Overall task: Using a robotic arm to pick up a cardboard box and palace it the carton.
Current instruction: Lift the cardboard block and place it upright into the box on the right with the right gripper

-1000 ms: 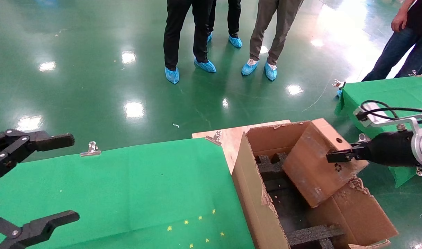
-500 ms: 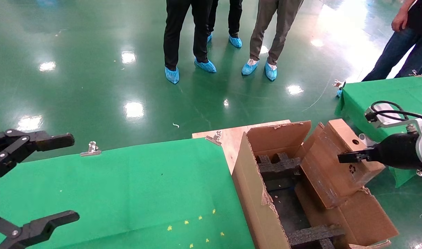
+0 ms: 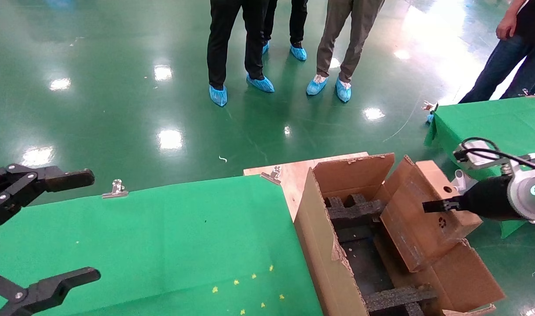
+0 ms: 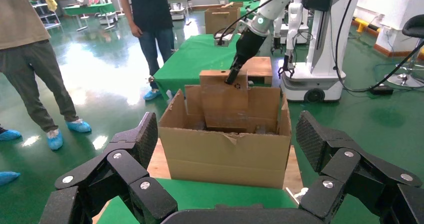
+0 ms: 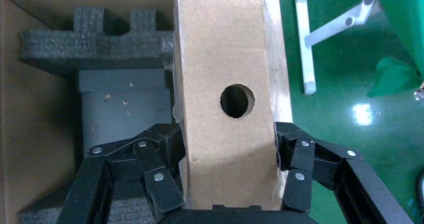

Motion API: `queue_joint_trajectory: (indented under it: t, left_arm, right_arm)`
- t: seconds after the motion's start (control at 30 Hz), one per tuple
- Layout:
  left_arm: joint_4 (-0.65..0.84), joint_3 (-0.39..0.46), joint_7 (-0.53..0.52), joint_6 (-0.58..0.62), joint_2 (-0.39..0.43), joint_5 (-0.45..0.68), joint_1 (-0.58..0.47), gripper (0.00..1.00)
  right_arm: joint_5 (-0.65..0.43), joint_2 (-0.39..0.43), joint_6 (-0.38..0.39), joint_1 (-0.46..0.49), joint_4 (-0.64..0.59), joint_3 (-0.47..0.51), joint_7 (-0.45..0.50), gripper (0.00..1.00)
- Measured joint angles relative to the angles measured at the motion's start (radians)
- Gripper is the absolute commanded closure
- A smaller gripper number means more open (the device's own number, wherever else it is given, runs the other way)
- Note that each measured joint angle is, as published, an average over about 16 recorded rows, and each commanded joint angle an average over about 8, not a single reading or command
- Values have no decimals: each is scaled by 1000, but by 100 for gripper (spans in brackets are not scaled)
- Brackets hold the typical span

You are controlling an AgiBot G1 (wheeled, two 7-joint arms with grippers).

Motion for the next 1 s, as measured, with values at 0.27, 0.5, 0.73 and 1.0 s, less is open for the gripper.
queue_joint_trajectory:
  t: [0.27, 0.5, 0.73, 1.0]
  left_arm:
    - [0, 0, 0, 0, 0, 0, 0, 0]
    - [0, 0, 0, 0, 0, 0, 0, 0]
    - [0, 1, 0, 0, 0, 0, 0, 0]
    - [0, 1, 0, 0, 0, 0, 0, 0]
  right_arm:
    - [-32, -24, 28, -35, 0, -19, 48, 100]
    - [-62, -42, 68, -71, -3, -35, 85, 100]
    - [-92, -64, 111, -110, -8, -50, 126, 100]
    - [-123, -93, 156, -156, -19, -68, 176, 100]
